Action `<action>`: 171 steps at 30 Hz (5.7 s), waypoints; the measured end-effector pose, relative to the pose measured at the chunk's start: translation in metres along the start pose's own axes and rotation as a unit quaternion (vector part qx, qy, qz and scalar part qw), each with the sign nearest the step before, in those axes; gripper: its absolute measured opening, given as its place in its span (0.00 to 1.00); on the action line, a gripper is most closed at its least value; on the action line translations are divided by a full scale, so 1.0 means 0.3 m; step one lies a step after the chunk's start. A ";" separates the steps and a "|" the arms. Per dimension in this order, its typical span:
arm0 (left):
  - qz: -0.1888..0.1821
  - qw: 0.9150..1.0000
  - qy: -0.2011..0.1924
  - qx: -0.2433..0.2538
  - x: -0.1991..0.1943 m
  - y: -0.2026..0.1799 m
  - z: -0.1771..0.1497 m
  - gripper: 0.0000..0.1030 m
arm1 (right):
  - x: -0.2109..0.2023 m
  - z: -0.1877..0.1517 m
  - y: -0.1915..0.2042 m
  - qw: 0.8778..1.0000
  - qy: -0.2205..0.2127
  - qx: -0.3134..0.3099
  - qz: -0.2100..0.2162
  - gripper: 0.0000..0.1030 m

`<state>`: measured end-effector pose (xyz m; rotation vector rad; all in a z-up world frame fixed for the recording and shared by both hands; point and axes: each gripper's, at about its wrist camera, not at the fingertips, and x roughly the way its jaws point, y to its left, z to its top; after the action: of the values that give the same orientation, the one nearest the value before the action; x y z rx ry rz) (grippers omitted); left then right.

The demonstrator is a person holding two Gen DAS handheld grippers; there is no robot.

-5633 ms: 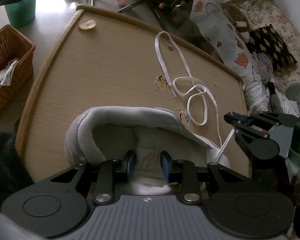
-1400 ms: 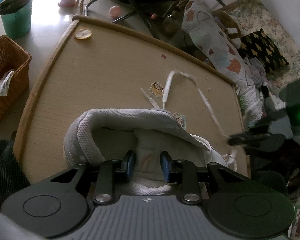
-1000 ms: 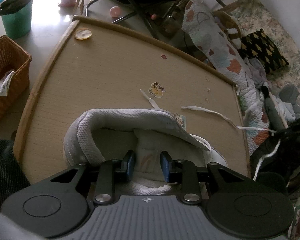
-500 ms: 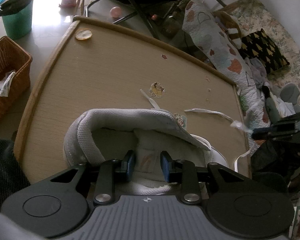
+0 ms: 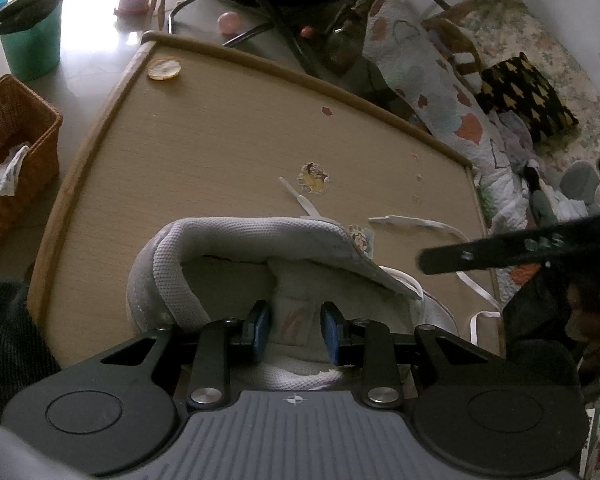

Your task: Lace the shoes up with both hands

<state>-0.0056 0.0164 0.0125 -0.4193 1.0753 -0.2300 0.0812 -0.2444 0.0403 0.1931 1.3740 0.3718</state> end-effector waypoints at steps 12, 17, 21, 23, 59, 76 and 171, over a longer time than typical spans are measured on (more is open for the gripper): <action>0.000 1.000 -0.002 0.003 0.002 -0.001 -0.005 0.31 | 0.117 0.001 0.056 1.000 -0.002 0.021 -0.020 0.18; -0.003 1.000 -0.002 0.005 0.010 0.012 0.002 0.31 | 0.181 0.018 0.071 1.000 -0.002 0.023 -0.017 0.18; -0.003 1.000 -0.001 0.005 0.013 0.014 0.005 0.31 | 0.204 0.023 0.118 0.999 0.003 -0.022 -0.037 0.19; -0.002 1.000 -0.001 0.007 0.014 0.013 0.006 0.31 | 0.208 0.020 0.145 0.997 0.007 -0.051 -0.057 0.19; -0.011 1.000 0.000 0.014 0.007 0.004 -0.002 0.31 | 0.173 -0.103 0.081 0.916 0.012 -0.323 -0.239 0.02; -0.009 1.000 0.003 0.015 0.003 0.006 0.001 0.31 | 0.040 -0.119 0.023 0.921 -0.056 -0.353 -0.156 0.23; -0.015 0.997 0.024 0.066 0.041 0.011 0.023 0.31 | 0.019 -0.373 -0.001 0.974 -0.115 0.129 0.149 0.02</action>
<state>0.0060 0.0161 0.0042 -0.3117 1.0941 -0.3367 -0.0274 -0.2519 0.0136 0.6438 1.1618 0.4051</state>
